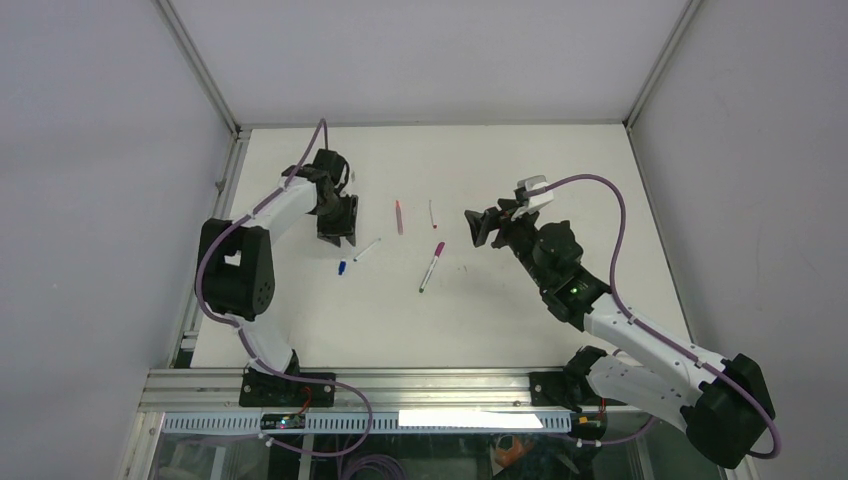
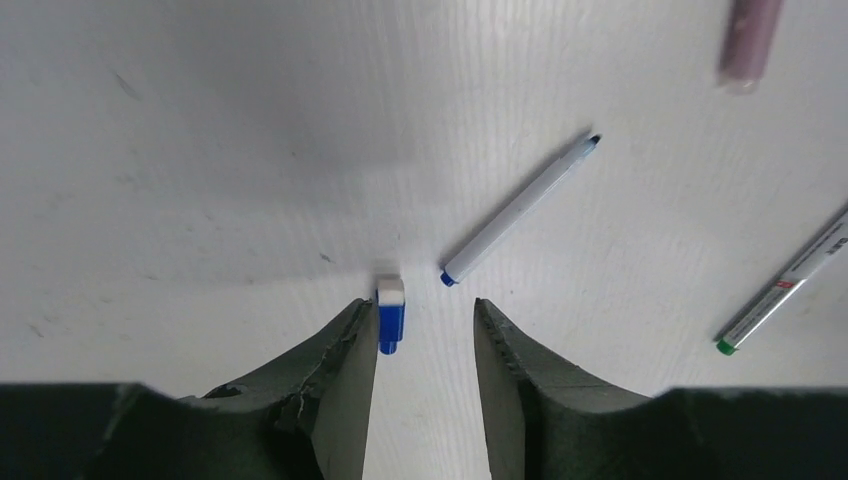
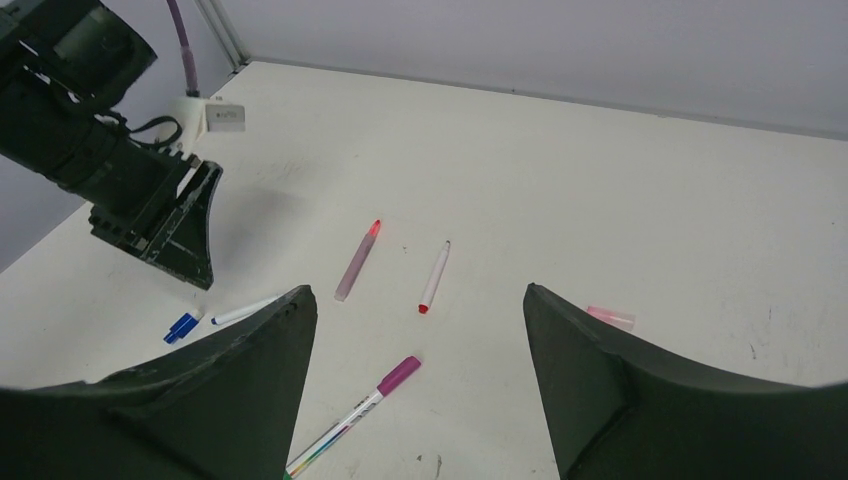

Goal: Insert the pens into the pen caps

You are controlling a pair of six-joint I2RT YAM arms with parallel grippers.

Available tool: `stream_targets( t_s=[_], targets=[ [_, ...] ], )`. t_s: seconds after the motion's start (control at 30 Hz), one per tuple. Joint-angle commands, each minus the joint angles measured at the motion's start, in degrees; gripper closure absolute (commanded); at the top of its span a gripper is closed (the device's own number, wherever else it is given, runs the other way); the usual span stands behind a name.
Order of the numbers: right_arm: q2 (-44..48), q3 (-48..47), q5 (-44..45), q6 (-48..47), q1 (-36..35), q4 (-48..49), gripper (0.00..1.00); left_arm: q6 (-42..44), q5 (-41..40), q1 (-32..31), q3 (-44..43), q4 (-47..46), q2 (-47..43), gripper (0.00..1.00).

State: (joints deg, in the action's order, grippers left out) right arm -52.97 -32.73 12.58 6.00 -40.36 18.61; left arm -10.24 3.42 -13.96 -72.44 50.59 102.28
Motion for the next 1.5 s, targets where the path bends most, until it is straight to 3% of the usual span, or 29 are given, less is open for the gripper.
stream_targets(
  t_s=[0.0,0.4,1.2,1.3,1.47],
  targets=[
    [0.1,0.2,-0.5,0.7,0.3,3.8,0.21,3.3,-1.9,-0.6,-6.6,1.6,-3.8,0.58],
    [0.8,-0.4,-0.9,0.5,0.5,2.4,0.21,15.7,-1.9,-9.1,-11.5,1.5,5.8,0.64],
    [1.2,-0.2,-0.5,0.1,0.7,2.0,0.21,17.3,-1.6,-9.5,-13.0,-0.7,12.8,0.64],
    [1.2,-0.1,-0.5,0.0,0.8,2.1,0.21,17.3,-2.8,-9.5,-12.8,-0.7,13.9,0.73],
    [1.3,-0.1,-0.2,-0.1,0.9,2.1,0.21,16.7,-3.2,-10.1,-12.1,-0.7,16.0,1.00]
  ],
)
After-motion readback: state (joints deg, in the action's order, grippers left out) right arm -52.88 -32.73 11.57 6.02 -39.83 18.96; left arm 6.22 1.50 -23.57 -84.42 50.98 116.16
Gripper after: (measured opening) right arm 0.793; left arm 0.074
